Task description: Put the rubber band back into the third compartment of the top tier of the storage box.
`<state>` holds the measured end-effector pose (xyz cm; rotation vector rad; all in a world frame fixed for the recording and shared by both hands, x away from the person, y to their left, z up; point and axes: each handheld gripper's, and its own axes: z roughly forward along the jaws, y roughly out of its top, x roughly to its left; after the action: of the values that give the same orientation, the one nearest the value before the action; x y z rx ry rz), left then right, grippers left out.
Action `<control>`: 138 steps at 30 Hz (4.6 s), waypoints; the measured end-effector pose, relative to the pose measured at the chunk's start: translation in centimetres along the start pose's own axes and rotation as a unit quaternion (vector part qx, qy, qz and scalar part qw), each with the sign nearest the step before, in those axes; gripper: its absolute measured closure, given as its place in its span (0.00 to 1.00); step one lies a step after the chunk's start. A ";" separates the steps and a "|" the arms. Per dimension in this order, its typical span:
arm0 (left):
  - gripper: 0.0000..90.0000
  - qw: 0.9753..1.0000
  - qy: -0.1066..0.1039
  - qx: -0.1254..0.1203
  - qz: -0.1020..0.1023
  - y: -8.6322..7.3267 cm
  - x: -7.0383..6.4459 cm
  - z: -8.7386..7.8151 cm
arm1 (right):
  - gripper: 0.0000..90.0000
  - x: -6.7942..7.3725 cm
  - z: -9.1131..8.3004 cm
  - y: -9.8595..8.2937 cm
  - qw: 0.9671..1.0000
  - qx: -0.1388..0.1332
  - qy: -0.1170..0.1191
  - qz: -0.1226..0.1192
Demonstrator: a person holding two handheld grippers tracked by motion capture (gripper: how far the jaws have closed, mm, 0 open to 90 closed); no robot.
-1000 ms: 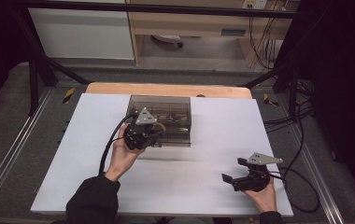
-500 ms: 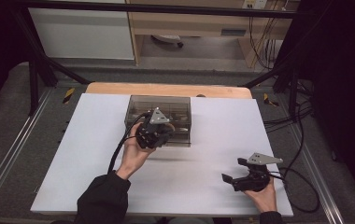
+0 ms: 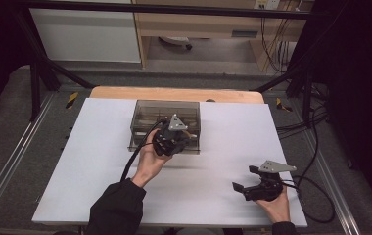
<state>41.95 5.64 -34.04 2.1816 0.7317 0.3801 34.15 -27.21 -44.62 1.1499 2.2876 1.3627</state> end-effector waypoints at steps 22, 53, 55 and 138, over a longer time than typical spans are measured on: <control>0.94 1.000 -0.006 0.015 -0.007 0.0 0.0 2.6 | 0.01 0.0 0.0 0.0 1.000 0.000 0.001 0.000; 0.83 1.000 -0.011 0.022 -0.018 -0.4 0.2 3.2 | 0.01 0.0 0.0 0.0 1.000 0.000 0.001 0.000; 0.81 1.000 -0.011 0.022 -0.014 -0.4 0.2 3.0 | 0.01 0.0 0.0 0.0 1.000 0.000 0.000 0.000; 0.08 0.993 0.074 -0.015 -0.086 -14.6 6.8 -10.3 | 0.01 0.0 0.1 0.0 1.000 0.003 -0.002 0.004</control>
<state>36.85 23.51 -38.32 2.0588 0.9815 0.4633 34.20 -27.17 -44.66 1.1643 2.2873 1.3571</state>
